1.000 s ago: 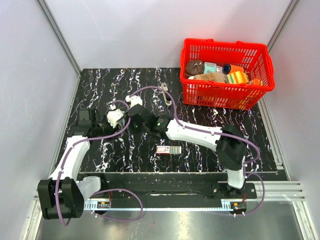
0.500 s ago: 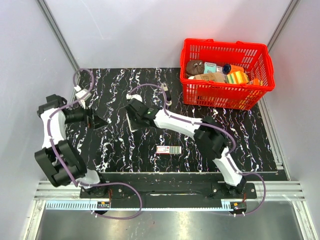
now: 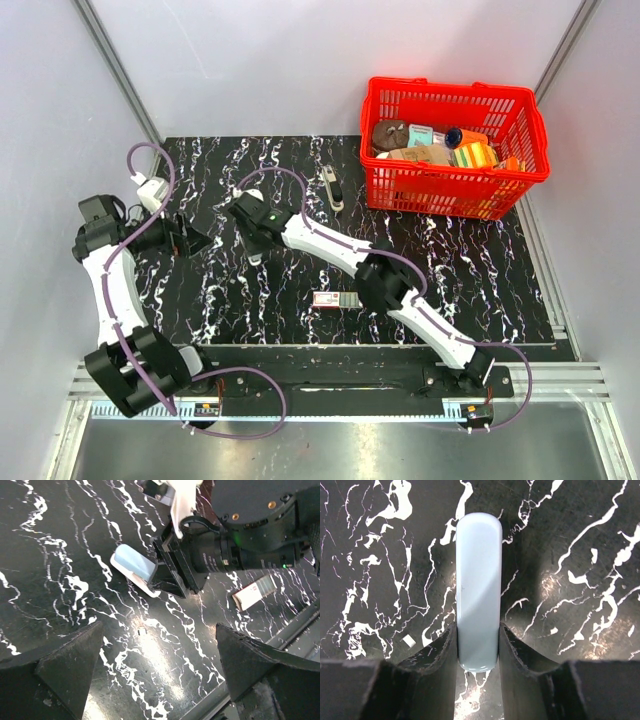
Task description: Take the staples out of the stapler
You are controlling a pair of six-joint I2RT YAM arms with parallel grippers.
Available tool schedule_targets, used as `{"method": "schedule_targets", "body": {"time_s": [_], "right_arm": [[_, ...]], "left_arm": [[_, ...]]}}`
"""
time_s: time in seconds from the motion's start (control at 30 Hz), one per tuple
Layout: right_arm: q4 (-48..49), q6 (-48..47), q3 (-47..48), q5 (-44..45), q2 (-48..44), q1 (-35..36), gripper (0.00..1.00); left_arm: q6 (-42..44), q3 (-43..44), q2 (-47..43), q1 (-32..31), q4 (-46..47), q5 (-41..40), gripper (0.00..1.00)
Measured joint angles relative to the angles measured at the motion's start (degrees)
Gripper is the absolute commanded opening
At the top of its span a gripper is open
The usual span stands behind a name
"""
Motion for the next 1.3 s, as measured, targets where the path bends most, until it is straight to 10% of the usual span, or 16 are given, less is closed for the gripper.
{"method": "schedule_targets", "body": {"time_s": [0.33, 0.9, 1.3], "right_arm": [[-2.6, 2.1, 7.1, -3.1, 4.2, 0.2, 0.82], [-2.9, -6.4, -0.3, 3.6, -9.9, -8.2, 0.91], [-3.0, -13.6, 0.4, 15.2, -7.1, -19.6, 0.89]], "left_arm": [[-5.9, -1.0, 0.5, -0.1, 6.1, -4.8, 0.99], [-7.4, -2.6, 0.4, -2.6, 10.4, -9.2, 0.99], [-11.3, -4.7, -1.2, -20.1, 15.0, -17.7, 0.83]]}}
